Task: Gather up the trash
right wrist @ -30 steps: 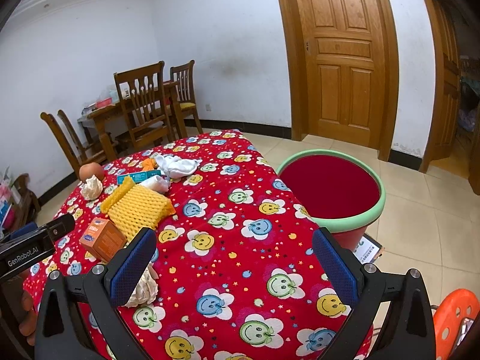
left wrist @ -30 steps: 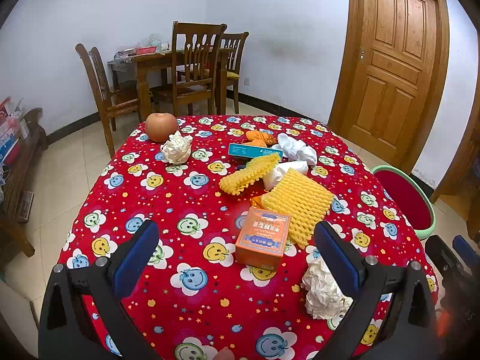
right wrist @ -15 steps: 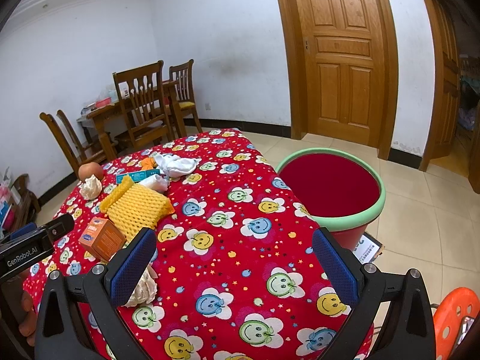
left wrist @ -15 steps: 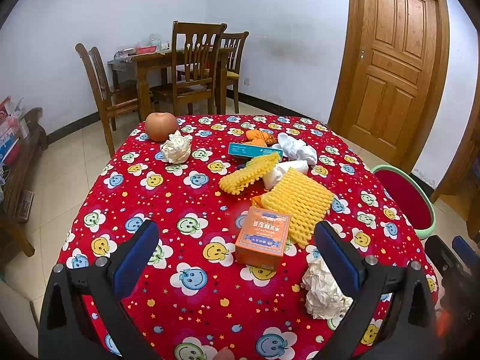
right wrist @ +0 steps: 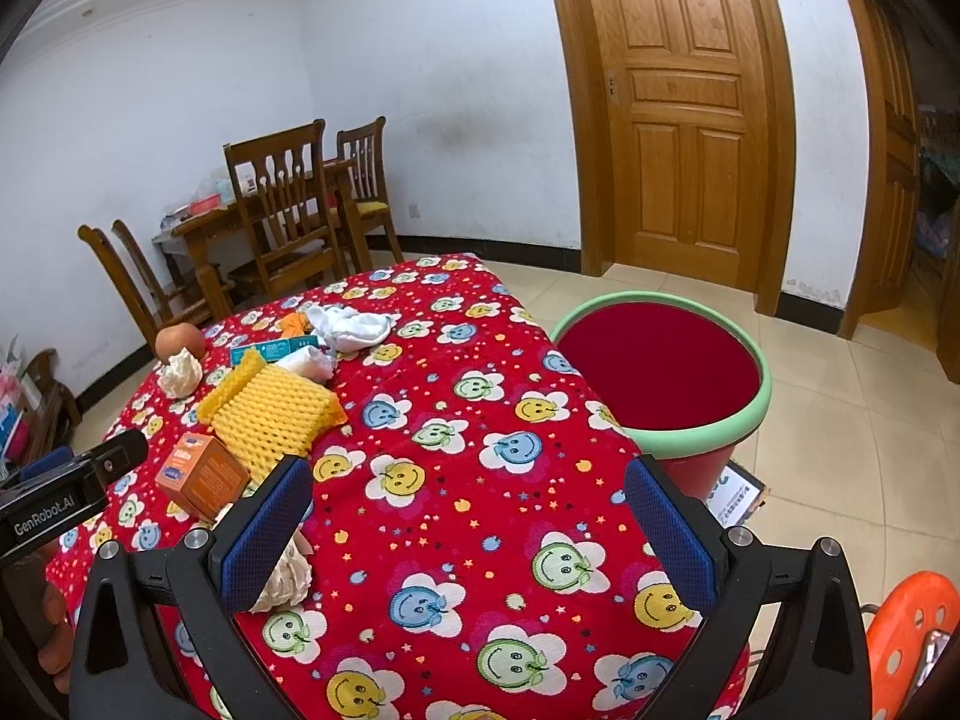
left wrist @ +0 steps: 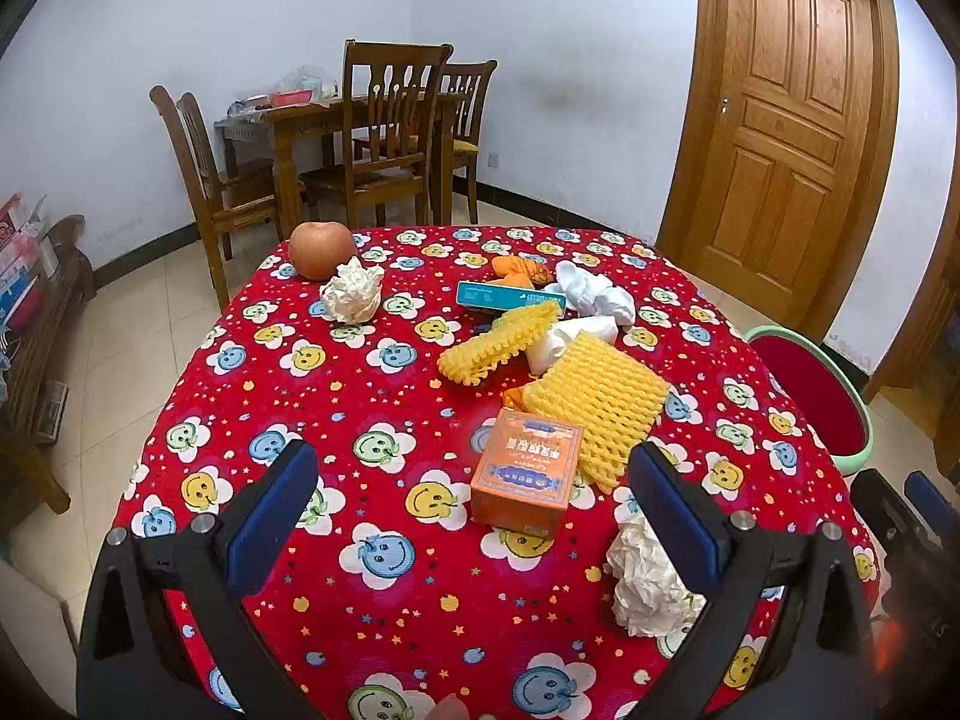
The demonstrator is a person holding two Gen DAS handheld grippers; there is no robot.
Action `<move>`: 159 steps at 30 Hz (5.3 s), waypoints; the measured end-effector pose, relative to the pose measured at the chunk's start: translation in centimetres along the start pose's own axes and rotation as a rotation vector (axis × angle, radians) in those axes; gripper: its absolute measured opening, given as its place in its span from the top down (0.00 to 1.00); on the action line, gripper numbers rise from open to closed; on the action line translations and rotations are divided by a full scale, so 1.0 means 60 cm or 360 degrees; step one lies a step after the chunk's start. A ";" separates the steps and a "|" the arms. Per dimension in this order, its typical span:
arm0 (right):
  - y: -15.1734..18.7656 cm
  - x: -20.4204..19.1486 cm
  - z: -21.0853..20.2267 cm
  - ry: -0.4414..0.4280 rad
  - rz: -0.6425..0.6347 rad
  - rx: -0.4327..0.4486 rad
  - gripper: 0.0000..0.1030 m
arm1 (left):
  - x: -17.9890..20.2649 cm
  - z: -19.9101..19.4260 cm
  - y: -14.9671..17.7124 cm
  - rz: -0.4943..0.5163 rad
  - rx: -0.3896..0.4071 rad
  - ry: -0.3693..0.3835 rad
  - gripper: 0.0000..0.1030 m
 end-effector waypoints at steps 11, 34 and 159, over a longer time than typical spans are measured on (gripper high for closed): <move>0.007 0.006 0.015 -0.0006 0.0042 -0.0035 0.00 | 0.000 0.025 0.016 0.0006 -0.0042 -0.0036 0.02; 0.026 0.026 0.050 -0.0039 0.0125 -0.0143 0.00 | 0.019 0.102 0.045 0.0042 -0.0335 0.0081 0.48; -0.011 0.311 0.206 0.0053 0.0403 -0.0286 0.39 | 0.404 0.197 0.036 0.0399 -0.0410 0.0517 0.52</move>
Point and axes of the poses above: each gripper's, at about its wrist camera, not at the fingertips, and z roughly the way its jaws point, x to its right, y to its underside, the point moved 3 cm from there along z, roughly the way its jaws point, and after that the axes turned 15 degrees about -z, right-handed, at the moved point
